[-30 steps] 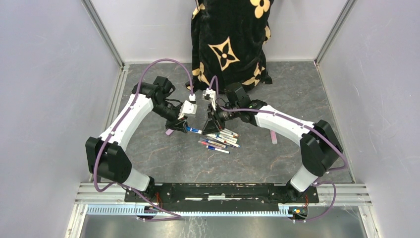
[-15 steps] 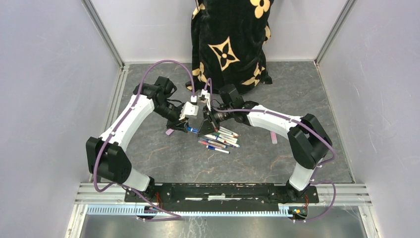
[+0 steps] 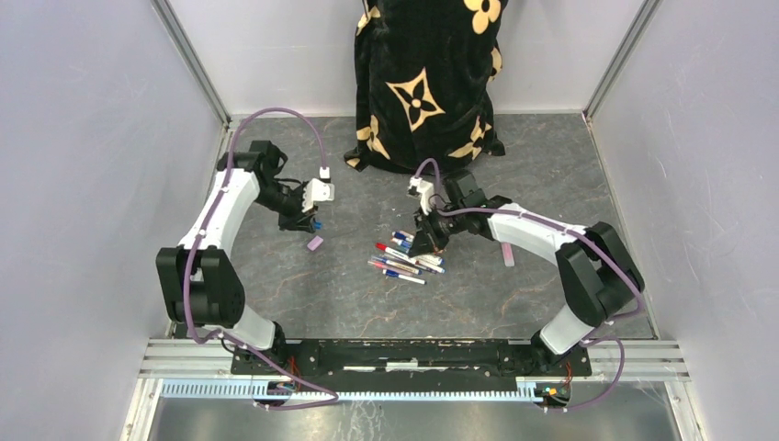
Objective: Open the pen caps
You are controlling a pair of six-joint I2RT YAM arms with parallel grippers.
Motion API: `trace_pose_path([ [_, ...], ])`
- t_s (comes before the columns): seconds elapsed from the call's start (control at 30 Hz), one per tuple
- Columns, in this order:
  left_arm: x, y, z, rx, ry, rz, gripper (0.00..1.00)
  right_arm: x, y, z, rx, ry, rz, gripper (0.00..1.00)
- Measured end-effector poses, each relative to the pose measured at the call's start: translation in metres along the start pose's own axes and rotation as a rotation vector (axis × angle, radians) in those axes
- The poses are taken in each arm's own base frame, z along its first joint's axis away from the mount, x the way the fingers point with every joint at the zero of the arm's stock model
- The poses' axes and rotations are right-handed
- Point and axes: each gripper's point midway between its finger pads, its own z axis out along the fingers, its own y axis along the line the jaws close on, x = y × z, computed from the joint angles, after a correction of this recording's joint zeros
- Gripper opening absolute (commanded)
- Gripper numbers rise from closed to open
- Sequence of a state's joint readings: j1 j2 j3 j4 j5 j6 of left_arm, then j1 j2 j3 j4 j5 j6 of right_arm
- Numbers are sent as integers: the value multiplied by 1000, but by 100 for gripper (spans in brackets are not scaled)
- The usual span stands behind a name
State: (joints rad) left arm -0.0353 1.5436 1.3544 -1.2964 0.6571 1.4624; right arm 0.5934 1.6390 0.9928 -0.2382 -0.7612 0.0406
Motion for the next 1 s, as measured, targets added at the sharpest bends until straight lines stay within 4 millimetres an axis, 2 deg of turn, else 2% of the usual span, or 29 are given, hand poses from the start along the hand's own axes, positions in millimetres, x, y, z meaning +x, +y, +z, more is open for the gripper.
trace_pose_path([
  [0.07,4,-3,14,12,-6,-7,2,3,-20,-12,104,-11,36,0],
  [0.17,12,-6,40,17,-16,-42,2,10,-63,-42,345,-61,116,0],
  [0.23,16,-7,57,12,-22,-68,2,25,-92,-68,543,-91,178,0],
  [0.33,21,-3,77,-8,-20,-91,4,55,-115,-93,758,-95,251,0],
  [0.5,39,11,104,-57,27,-110,11,95,-137,-115,977,-84,325,2],
  [0.63,54,15,111,-85,72,-124,22,111,-146,-128,1085,-93,353,24],
  [0.83,57,22,111,-116,87,-110,40,106,-154,-139,1158,-156,344,33],
  [0.93,57,21,111,-112,88,-113,54,102,-156,-140,1169,-175,338,45],
  [1.0,58,19,111,-106,89,-118,63,101,-156,-142,1176,-179,330,48],
])
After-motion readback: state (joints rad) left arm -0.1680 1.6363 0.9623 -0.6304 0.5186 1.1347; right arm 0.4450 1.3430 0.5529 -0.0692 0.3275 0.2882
